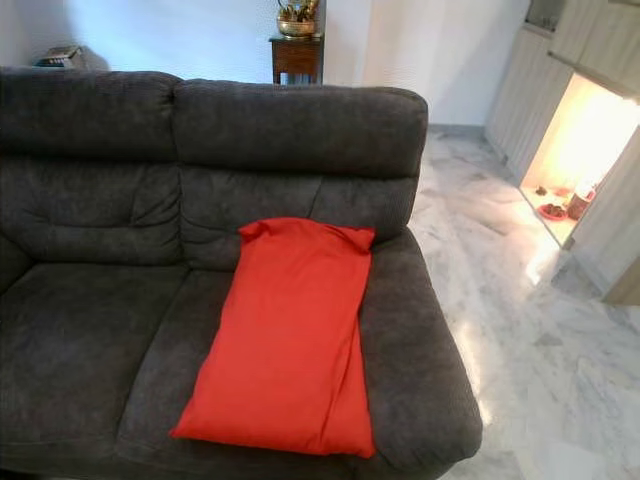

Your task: Move the pillow to the sofa from floor

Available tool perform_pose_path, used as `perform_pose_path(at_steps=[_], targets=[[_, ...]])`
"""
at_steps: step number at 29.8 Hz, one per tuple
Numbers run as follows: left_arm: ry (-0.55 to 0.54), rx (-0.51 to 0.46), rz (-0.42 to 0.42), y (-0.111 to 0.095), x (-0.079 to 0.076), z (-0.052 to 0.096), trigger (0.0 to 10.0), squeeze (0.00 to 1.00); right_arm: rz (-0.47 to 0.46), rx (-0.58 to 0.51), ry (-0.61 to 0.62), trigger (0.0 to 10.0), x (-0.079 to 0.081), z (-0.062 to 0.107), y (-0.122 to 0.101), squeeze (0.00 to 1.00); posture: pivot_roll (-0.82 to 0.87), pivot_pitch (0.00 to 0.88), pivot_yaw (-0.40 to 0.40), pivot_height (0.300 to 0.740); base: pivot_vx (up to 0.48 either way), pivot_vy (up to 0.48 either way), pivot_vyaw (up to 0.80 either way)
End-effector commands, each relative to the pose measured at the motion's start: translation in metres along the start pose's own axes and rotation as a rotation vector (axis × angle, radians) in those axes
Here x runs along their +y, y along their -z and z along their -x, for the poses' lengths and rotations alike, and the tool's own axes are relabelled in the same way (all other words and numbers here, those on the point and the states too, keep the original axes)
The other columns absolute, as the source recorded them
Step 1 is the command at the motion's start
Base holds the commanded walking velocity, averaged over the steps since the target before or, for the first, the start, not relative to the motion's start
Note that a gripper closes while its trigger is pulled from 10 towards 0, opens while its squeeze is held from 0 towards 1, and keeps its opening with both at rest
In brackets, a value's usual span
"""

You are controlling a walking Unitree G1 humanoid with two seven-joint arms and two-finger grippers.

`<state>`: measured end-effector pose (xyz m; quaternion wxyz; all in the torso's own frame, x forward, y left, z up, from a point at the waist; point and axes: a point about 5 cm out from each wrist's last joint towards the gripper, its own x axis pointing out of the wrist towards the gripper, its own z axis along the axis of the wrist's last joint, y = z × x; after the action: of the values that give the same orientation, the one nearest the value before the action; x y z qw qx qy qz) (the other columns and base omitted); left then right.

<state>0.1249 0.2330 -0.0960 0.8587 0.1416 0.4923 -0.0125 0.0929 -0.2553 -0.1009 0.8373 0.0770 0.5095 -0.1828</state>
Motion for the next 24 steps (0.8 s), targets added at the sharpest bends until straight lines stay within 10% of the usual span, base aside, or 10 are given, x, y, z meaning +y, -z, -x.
perform_pose_path(at_steps=[1, 24], targets=[[0.001, 0.011, 0.006, 0.0034, 0.0001, 0.0008, 10.0, 0.0, 0.006, -0.013, -0.001, 10.0, -0.0002, -0.0006, -0.0043, 0.0, 0.09, 0.0, -0.015, 0.74, 0.0, 0.33, 0.0], [-0.008, 0.007, -0.003, 0.0029, 0.0073, 0.0012, 10.0, 0.0, 0.019, -0.017, -0.029, 10.0, 0.0082, -0.0013, -0.004, 0.0, 0.1, 0.0, -0.001, 0.74, 0.0, 0.323, 0.0]])
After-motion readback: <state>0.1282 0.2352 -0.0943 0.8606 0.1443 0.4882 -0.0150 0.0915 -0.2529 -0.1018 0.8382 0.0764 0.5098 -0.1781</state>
